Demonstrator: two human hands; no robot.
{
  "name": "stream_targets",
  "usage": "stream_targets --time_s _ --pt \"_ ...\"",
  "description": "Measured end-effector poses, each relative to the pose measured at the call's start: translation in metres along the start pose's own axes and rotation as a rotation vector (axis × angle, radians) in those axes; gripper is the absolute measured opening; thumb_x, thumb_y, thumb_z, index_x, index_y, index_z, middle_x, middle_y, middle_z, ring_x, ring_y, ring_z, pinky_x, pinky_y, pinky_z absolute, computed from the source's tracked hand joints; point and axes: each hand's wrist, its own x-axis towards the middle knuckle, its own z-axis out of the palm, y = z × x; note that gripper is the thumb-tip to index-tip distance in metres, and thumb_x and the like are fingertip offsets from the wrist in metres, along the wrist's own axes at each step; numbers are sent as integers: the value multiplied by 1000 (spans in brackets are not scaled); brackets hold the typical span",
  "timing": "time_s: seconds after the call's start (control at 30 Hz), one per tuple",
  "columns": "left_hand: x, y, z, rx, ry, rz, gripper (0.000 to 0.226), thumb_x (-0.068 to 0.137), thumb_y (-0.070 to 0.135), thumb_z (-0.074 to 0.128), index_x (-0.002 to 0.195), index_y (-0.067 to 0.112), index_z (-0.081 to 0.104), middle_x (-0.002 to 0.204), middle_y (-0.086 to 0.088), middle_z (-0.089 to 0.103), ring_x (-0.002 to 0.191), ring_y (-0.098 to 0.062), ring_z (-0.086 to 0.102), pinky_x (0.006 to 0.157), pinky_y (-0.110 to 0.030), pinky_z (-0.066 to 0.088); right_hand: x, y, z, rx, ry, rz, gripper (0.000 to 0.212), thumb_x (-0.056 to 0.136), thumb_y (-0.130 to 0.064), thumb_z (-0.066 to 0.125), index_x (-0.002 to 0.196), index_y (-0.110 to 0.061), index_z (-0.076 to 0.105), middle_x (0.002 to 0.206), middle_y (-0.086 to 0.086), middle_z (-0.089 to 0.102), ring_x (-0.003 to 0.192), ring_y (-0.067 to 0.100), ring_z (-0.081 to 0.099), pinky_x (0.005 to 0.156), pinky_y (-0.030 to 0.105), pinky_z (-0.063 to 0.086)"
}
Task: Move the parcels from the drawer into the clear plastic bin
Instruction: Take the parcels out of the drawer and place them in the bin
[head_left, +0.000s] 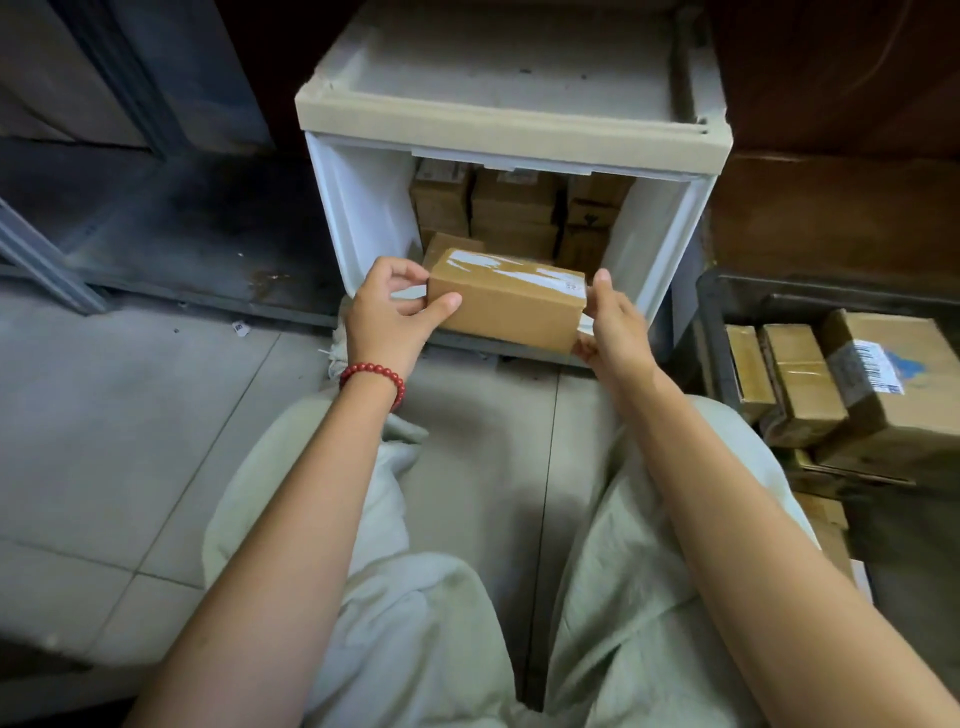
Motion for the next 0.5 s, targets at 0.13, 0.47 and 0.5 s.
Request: stream_targets --time_s 0.13,0.47,0.5 --pt "4 -2 4 41 55 -13 31 77 30 77 100 22 57 104 9 65 73 18 57 61 2 40 -3 2 -2 -79 -85 -37 50 102 -50 29 125 -21 61 122 -1 63 106 16 61 83 26 49" --pt "15 0 4 31 17 -82 42 83 55 62 115 28 63 107 13 65 86 10 57 59 -2 41 6 3 -4 -111 -174 -32 61 93 -61 42 129 -16 59 122 -1 59 112 14 53 90 30 44" --pt "16 -1 4 27 3 -86 44 83 56 62 118 28 63 106 14 64 86 12 56 61 -3 42 7 3 -4 -110 -169 -39 63 92 -63 42 131 -16 58 124 -1 58 108 12 53 86 27 43"
